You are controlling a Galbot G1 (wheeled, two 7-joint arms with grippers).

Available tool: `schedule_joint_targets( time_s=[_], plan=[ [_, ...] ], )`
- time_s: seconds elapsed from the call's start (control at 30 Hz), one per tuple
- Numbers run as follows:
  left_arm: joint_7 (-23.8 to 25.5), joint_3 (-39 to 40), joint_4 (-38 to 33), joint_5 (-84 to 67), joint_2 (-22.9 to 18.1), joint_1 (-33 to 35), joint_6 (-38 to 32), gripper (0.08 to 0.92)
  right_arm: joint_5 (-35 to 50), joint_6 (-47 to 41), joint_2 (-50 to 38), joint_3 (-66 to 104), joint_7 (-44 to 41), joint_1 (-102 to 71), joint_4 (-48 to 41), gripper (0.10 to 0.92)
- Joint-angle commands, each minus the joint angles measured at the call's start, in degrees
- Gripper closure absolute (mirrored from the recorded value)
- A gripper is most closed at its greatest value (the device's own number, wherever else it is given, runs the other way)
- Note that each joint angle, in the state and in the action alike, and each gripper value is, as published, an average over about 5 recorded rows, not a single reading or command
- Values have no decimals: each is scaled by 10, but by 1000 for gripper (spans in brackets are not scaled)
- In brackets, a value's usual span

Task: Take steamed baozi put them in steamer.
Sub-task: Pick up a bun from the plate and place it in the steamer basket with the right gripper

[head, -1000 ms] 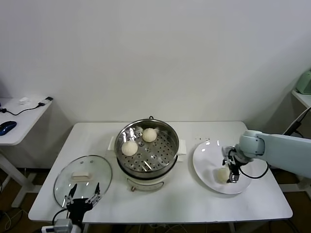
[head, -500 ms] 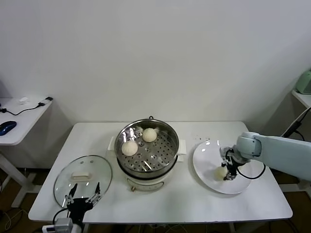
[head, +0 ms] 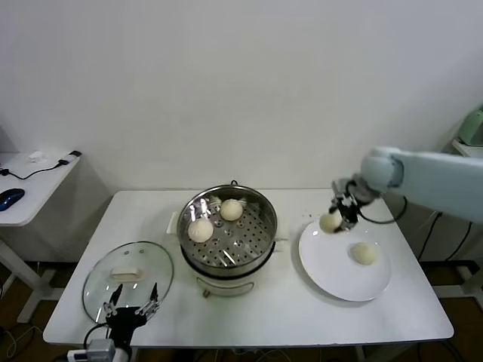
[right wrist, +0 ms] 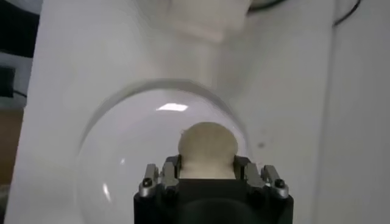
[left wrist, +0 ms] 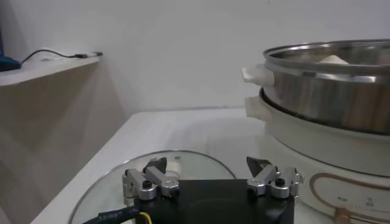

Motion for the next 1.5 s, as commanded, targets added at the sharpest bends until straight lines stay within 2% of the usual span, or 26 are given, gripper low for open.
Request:
schedule_joint_targets(
  time_s=[0.03, 0.2, 0.4, 0.63, 1.13, 1.23, 1.4, 1.5],
  plan=[
    [0, 1, -1, 2, 1, 1, 0, 177, 20, 167, 143, 42, -50, 149, 82, 454],
    [0, 5, 1, 7, -1, 1, -1, 177, -82, 252, 200, 74, -49, 84, 126, 452],
    [-1, 7, -2, 10, -4, 4, -2, 177, -179, 310, 247, 77, -39, -9, 99, 451],
    [-1, 4, -5, 10, -8, 7, -1, 177, -220, 351, 272, 73, -33, -91, 35, 456],
    [-3, 1, -1, 8, -10, 6, -3, 177, -266, 378, 307, 82, -10, -162, -80, 451],
    [-3, 2, -1, 7, -10, 6, -3, 177, -254, 382, 309, 84, -15, -159, -87, 409],
    [-3, 3, 0, 7, -10, 6, -4, 177, -198, 393, 300, 83, -47, -122, -82, 271],
    [-3, 4, -1, 8, -10, 6, -3, 177, -164, 398, 285, 86, -63, -88, -78, 217]
  ],
)
